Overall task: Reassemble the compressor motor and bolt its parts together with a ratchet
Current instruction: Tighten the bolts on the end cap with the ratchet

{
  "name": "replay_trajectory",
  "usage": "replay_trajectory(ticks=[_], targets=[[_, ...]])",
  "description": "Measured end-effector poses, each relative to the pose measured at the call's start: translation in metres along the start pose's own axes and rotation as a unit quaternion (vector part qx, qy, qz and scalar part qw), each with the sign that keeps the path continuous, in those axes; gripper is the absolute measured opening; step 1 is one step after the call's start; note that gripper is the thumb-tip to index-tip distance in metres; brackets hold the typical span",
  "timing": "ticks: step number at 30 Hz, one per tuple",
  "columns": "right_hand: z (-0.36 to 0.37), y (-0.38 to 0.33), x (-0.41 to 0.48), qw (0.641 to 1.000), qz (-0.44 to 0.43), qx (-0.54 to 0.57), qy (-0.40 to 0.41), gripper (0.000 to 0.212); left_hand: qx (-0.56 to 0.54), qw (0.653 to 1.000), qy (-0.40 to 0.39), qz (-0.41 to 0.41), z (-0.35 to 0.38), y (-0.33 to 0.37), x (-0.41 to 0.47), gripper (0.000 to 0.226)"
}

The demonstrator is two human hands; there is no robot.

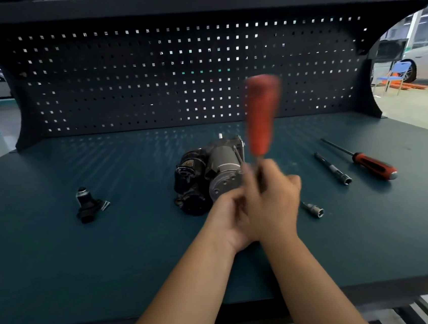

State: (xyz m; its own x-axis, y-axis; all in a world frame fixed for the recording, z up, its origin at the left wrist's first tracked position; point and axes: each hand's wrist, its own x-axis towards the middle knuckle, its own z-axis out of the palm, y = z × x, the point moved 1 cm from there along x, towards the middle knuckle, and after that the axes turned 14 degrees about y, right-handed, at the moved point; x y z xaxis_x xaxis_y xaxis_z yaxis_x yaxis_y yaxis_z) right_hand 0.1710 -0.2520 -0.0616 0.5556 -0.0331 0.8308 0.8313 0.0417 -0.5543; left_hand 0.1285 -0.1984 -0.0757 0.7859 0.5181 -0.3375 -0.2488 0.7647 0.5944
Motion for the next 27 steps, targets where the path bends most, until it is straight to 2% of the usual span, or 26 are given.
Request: replay_trajectory(ticks=[2,3,5,7,8,10,11,12,13,15,18,24,27], targets=[[-0.004,0.006,0.006,0.988,0.140,0.045,0.042,0.035,0.035,0.999,0.028,-0.007,-0.004,0.001,0.003,0.023],[-0.005,0.009,0.007,0.981,0.176,0.056,0.052,0.037,0.037,0.999,0.035,-0.014,-0.005,0.001,0.003,0.028],[-0.004,0.011,0.006,0.980,0.183,0.056,0.049,0.039,0.039,0.998,0.042,-0.027,-0.004,0.002,0.000,0.037],[-0.001,0.008,0.003,0.988,0.143,0.063,0.013,0.039,0.031,0.998,0.032,-0.034,-0.004,0.003,-0.001,0.032],[-0.001,0.005,0.002,0.994,0.095,0.059,-0.010,0.036,0.025,0.999,0.027,-0.030,-0.004,0.003,-0.001,0.026],[0.000,-0.001,0.000,0.997,-0.041,0.019,-0.061,0.025,-0.036,0.997,-0.053,-0.048,-0.002,0.001,-0.006,0.017],[0.002,-0.003,-0.002,0.991,-0.100,0.001,-0.084,0.026,-0.081,0.991,-0.093,-0.056,0.002,0.000,-0.012,0.020],[0.003,-0.005,-0.004,0.986,-0.134,-0.011,-0.098,0.030,-0.111,0.985,-0.114,-0.058,0.006,0.000,-0.016,0.023],[0.004,-0.005,-0.005,0.986,-0.137,-0.019,-0.095,0.032,-0.119,0.986,-0.096,-0.060,0.007,0.001,-0.017,0.022],[0.003,-0.006,-0.001,0.997,-0.061,-0.014,-0.055,0.035,-0.071,0.995,-0.042,-0.046,0.006,0.001,-0.013,0.016],[0.002,-0.001,0.002,0.998,0.060,0.021,-0.010,0.037,-0.033,0.999,0.004,-0.028,0.002,0.002,-0.006,0.030],[0.003,-0.004,0.002,0.995,0.099,0.025,0.008,0.024,-0.007,0.999,0.016,-0.040,-0.001,0.002,-0.008,0.026],[0.000,-0.002,0.008,0.991,0.127,0.047,0.021,0.034,0.034,0.998,0.042,-0.023,0.000,0.003,-0.010,0.023]])
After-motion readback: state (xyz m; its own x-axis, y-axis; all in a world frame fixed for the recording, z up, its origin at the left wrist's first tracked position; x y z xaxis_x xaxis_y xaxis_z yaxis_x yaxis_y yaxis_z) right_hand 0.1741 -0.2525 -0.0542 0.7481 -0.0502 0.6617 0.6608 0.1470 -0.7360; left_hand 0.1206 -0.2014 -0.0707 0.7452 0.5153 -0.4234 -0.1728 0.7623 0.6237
